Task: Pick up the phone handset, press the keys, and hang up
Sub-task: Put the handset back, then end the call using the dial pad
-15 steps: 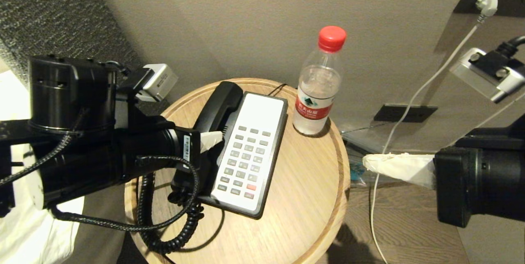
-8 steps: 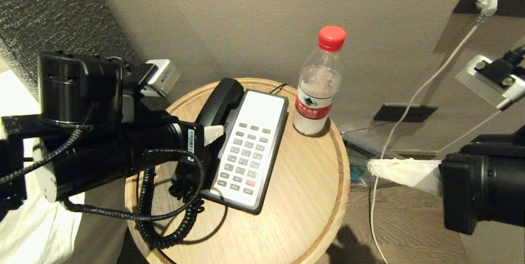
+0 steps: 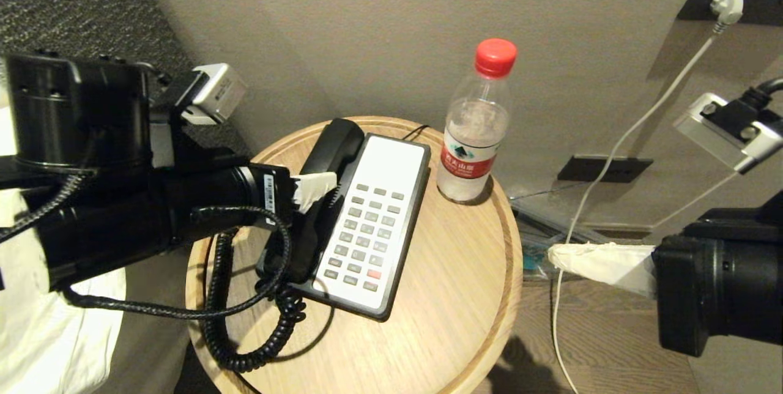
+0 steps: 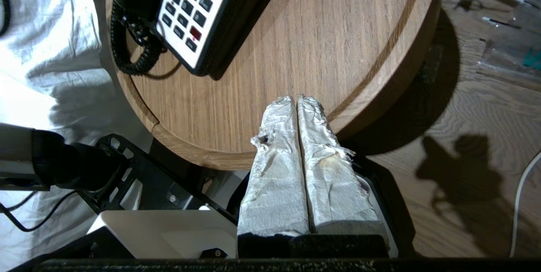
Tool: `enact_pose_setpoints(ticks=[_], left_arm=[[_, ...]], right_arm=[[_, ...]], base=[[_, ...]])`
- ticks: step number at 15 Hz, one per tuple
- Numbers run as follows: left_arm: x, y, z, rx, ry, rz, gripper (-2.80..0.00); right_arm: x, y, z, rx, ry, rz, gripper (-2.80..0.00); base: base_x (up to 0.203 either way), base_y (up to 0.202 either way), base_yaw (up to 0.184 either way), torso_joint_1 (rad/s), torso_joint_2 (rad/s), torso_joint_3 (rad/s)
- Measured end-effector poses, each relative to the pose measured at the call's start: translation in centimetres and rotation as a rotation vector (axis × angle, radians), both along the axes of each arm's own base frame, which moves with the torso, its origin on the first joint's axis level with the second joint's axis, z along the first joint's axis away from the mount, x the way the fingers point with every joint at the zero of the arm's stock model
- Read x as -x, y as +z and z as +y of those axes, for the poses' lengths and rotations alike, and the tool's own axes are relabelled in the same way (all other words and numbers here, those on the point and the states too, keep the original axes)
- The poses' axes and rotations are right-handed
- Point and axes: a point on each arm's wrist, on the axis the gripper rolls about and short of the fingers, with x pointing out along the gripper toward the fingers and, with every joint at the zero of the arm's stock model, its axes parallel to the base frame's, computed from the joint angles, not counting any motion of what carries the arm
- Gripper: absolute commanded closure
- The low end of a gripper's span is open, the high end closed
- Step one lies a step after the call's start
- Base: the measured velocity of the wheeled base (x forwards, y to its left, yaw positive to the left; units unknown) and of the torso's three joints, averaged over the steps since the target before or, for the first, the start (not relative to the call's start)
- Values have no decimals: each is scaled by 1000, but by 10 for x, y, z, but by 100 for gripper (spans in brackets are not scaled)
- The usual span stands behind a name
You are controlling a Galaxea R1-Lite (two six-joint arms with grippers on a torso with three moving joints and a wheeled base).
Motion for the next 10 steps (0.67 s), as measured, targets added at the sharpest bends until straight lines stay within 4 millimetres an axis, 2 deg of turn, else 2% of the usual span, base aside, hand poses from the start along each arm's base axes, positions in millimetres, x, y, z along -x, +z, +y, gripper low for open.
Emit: enact_pose_setpoints(ticks=[4, 5, 7, 10], left_arm=[[25, 22, 18, 68, 6, -80, -280], [33, 25, 24, 85, 5, -93, 0], [51, 25, 36, 140, 7, -88, 0], [80, 16, 54, 311, 0, -10, 0]], right_arm=[[-3, -5, 5, 20, 2, 15, 0], [-5, -6, 7, 25, 2, 18, 0], [-11, -8, 15, 41, 2, 28, 0], [-21, -8, 35, 56, 14, 36, 0]], base=[[0, 0, 0, 0, 0, 0], [0, 0, 0, 0, 0, 0], [0, 0, 0, 0, 0, 0], [0, 0, 0, 0, 0, 0]])
